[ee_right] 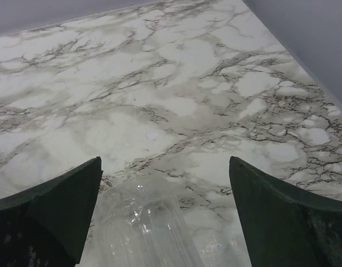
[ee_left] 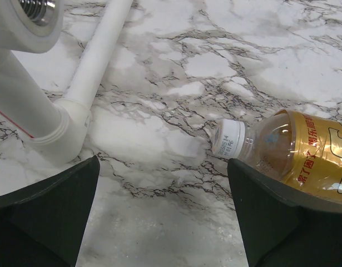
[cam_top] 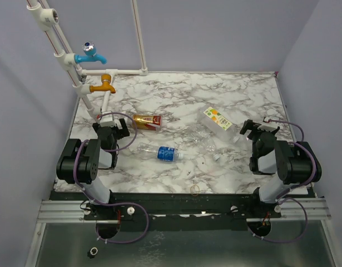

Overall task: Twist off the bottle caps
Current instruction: Pick up the plastic bottle at the center of the board.

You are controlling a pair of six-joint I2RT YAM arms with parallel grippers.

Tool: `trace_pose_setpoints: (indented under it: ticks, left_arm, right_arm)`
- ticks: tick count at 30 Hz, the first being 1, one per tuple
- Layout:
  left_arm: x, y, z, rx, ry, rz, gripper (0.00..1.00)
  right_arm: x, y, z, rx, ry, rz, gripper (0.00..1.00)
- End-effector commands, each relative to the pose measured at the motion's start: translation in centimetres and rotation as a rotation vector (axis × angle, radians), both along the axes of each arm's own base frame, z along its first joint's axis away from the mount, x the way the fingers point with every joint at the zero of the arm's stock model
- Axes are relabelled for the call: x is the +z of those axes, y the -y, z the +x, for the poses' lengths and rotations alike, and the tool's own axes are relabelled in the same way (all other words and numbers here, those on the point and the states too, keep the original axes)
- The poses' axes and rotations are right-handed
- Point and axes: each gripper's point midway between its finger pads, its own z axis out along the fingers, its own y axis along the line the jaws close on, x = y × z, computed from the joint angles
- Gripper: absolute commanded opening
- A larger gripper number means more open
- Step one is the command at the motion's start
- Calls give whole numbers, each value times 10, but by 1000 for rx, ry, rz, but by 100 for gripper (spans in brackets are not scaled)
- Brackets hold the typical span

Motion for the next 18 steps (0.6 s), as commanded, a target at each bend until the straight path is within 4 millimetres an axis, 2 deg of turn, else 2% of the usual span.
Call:
trace_pose_setpoints:
  ticks: [1, 7, 12, 15, 18]
  left_arm:
    - [12, -5, 5, 17, 43, 10, 98]
    - [13, -3, 5, -6, 44, 11, 99]
    - [34, 17, 3, -133, 48, 25, 99]
    - [46, 20, 5, -149, 48, 24, 99]
    - [49, 23, 10, -173, -6, 36, 99]
  right_arm:
    - [6, 1, 4, 2, 26, -9, 100]
    - [8, 6, 3, -26, 29, -3, 100]
    - [16, 5, 2, -17, 26, -26, 100]
    - [40, 13, 10, -66, 5, -8, 100]
    - [74, -1, 19, -5, 3, 62, 100]
